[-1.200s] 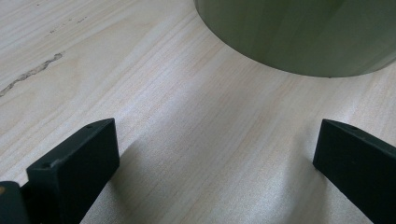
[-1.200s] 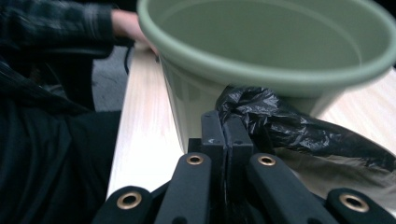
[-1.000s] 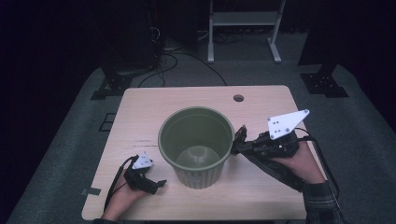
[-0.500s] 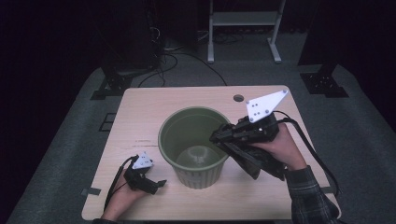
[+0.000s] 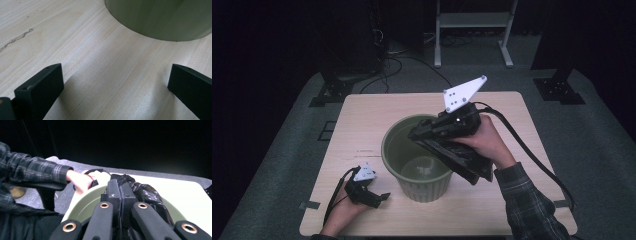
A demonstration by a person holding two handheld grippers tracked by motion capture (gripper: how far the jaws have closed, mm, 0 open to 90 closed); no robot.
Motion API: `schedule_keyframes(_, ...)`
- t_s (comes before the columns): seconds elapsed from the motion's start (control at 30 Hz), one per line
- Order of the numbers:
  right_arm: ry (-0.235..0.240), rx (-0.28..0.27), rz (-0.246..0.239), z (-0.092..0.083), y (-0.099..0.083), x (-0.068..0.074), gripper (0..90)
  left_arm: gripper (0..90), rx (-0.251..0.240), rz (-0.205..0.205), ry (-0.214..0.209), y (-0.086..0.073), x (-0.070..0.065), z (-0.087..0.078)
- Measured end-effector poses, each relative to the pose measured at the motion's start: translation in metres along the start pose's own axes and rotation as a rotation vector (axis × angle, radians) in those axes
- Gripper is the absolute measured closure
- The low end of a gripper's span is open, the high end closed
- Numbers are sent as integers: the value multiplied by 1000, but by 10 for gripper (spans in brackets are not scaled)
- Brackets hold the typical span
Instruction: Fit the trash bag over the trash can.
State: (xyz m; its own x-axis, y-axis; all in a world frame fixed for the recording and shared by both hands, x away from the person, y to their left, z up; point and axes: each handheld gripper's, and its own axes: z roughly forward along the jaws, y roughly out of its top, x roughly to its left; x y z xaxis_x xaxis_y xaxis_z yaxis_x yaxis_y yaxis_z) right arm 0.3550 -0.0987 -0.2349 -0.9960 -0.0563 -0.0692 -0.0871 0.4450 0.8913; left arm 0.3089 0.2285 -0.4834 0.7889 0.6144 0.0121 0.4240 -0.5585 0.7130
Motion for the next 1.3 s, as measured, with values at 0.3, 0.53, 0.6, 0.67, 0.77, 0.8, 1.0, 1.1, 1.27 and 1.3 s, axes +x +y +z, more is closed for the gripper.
schedule_keyframes(0.3, 41, -16, 1, 32, 32, -16, 892, 0, -1, 0, 1, 0, 0, 0)
schedule_keyframes(0.53, 49, -31, -11, 56, 52, -21, 892, 0, 0, 0, 0, 0, 0, 0)
schedule_keyframes(0.6, 60, -35, -15, 63, 57, -21, 891, 0, 1, 0, 0, 0, 0, 0)
schedule_keyframes(0.67, 62, -31, -19, 67, 60, -21, 892, 0, 1, 0, 0, 0, 0, 0)
schedule_keyframes(0.77, 73, -37, -17, 72, 62, -22, 891, 0, 1, 3, -2, 0, 0, 0)
schedule_keyframes(0.8, 64, -29, -23, 73, 61, -21, 891, 0, 1, 4, -3, 0, 0, 0)
schedule_keyframes(1.0, 66, -74, -12, 67, 62, -23, 891, 0, 1, 5, -4, 0, 0, 0)
schedule_keyframes(1.1, 61, -87, -8, 66, 68, -25, 891, 0, 1, 5, -4, 0, 0, 0)
schedule_keyframes(1.27, 48, -61, -18, 68, 68, -24, 891, 0, 1, 5, -5, 0, 0, 0)
schedule_keyframes(1.3, 48, -60, -9, 69, 64, -25, 890, 0, 1, 5, -5, 0, 0, 0)
